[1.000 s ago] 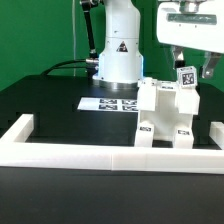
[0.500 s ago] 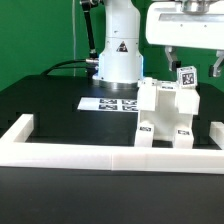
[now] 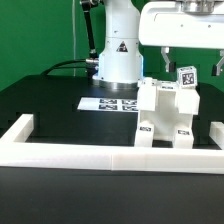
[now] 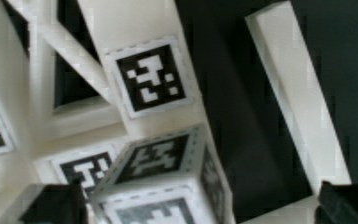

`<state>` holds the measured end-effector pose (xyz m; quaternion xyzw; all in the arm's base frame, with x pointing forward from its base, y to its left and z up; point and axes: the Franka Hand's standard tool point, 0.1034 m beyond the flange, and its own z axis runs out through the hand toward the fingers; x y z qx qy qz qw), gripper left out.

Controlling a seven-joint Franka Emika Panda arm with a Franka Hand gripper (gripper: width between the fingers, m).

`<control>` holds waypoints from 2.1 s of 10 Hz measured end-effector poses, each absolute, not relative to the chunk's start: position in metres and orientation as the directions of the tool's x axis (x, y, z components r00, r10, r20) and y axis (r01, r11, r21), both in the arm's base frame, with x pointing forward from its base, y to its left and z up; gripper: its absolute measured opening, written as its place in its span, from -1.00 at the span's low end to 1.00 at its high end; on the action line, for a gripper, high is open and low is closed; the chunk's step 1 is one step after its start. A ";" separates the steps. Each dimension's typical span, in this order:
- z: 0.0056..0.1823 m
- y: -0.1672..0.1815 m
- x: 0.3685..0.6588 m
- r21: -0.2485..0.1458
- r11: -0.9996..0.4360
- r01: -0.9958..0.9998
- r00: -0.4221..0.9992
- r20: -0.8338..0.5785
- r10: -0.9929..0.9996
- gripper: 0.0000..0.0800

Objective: Assemble chair

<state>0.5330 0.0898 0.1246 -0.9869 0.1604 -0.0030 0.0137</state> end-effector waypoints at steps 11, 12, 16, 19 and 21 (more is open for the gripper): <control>0.125 0.088 0.533 -0.027 -0.986 -0.164 0.986 0.006 -0.164 -0.29; 0.125 0.088 0.533 -0.027 -0.984 -0.175 0.985 0.006 -0.175 -0.29; 0.125 0.088 0.533 -0.029 -0.925 -0.379 0.925 -0.001 -0.380 -0.29; 0.125 0.088 0.533 -0.029 -0.837 -0.546 0.838 -0.006 -0.546 -0.28; 0.125 0.088 0.533 -0.028 -0.759 -0.650 0.760 -0.010 -0.650 -0.28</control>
Offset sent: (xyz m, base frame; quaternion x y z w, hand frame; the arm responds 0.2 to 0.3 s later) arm 0.0027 -0.0005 0.0024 0.0101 -0.0102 -0.0662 0.9977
